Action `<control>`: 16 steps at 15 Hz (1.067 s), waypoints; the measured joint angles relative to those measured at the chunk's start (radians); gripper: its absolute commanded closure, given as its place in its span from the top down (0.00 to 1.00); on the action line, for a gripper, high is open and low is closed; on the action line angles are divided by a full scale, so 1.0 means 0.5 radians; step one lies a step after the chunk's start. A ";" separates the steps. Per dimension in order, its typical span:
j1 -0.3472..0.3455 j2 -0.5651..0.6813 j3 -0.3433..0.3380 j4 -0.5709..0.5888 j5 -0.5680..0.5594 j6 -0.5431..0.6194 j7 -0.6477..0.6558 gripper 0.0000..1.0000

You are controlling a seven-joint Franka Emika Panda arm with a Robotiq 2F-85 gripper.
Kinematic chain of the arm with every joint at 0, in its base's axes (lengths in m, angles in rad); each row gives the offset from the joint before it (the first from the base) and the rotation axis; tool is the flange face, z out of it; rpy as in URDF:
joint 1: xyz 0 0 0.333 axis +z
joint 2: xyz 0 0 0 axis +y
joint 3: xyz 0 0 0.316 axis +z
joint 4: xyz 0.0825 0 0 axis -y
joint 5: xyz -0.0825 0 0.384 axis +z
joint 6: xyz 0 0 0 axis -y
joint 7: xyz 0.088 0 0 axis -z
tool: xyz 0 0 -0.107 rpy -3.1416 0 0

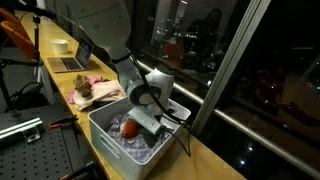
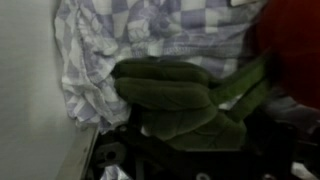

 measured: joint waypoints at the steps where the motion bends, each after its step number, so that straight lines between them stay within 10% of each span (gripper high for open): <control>1: 0.000 0.039 0.005 0.039 -0.002 -0.012 0.002 1.00; 14: -0.031 0.120 0.015 0.216 -0.003 -0.181 0.002 0.00; 16: -0.032 0.061 0.017 0.165 -0.003 -0.181 0.002 0.02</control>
